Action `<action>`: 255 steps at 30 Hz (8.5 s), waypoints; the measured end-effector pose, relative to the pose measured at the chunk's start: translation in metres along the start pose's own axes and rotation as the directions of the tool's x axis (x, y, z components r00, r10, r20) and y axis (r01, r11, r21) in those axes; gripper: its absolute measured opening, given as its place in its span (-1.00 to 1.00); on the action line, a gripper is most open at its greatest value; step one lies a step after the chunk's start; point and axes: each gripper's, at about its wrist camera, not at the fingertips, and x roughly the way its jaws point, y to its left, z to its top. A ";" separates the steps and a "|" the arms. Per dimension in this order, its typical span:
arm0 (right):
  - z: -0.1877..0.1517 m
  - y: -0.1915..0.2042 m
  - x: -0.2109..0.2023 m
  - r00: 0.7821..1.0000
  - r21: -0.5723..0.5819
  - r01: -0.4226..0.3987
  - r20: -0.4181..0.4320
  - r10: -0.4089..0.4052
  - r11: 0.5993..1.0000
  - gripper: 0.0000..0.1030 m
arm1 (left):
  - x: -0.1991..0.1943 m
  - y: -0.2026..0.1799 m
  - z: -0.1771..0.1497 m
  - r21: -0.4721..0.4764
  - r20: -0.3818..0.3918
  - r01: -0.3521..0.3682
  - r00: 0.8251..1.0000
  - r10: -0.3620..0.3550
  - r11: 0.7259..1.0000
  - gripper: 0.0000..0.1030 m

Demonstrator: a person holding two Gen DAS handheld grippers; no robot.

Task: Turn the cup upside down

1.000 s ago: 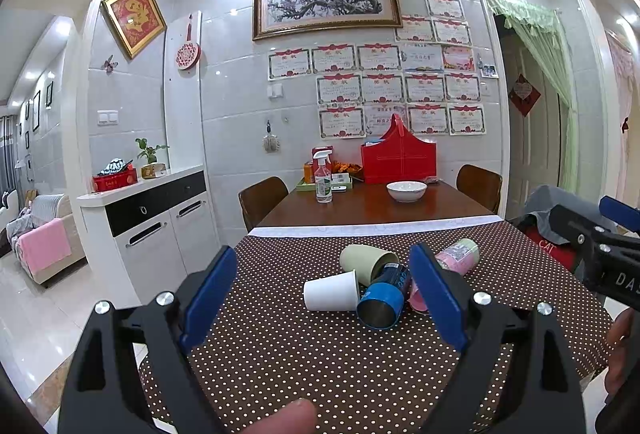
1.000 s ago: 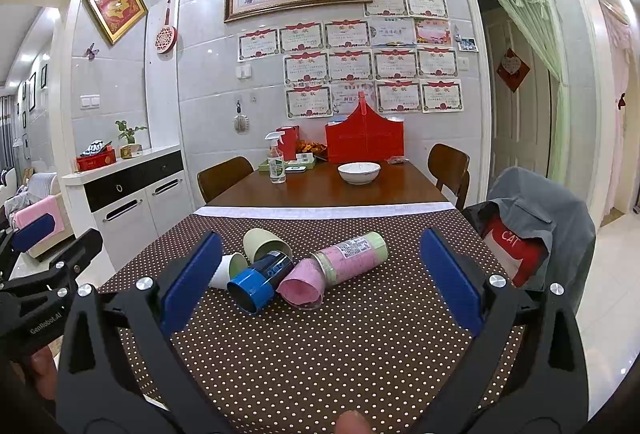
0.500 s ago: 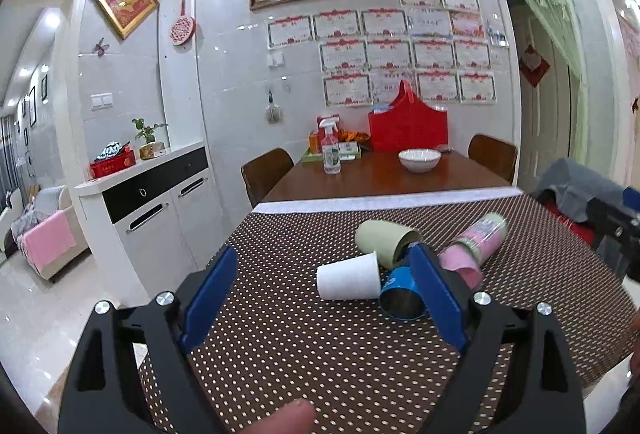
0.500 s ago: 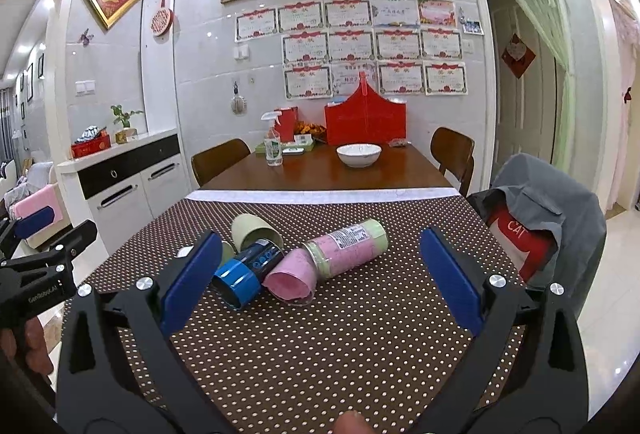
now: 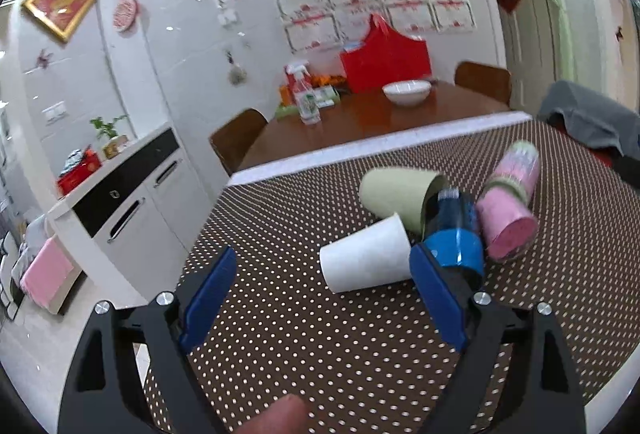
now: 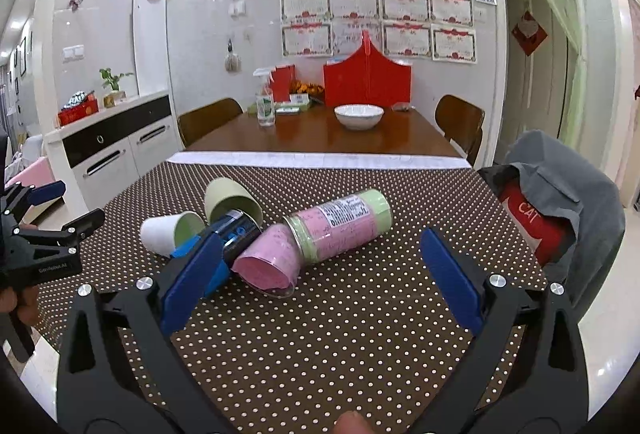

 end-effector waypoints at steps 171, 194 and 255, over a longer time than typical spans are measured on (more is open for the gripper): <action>-0.071 0.190 0.044 0.704 -0.703 -0.711 -0.710 -0.024 -0.020 0.58 | -0.112 0.044 -0.110 -0.299 0.056 0.018 0.998 -0.001 0.954 0.67; -0.079 0.210 0.081 0.689 -0.696 -0.711 -0.718 -0.101 0.094 0.26 | -0.105 0.044 -0.118 -0.322 0.039 0.042 0.999 -0.031 0.946 0.67; -0.067 0.056 0.054 0.930 0.072 -0.337 -0.133 0.344 0.939 0.23 | -0.119 -0.001 -0.078 -0.266 0.093 0.061 0.995 -0.038 0.962 0.67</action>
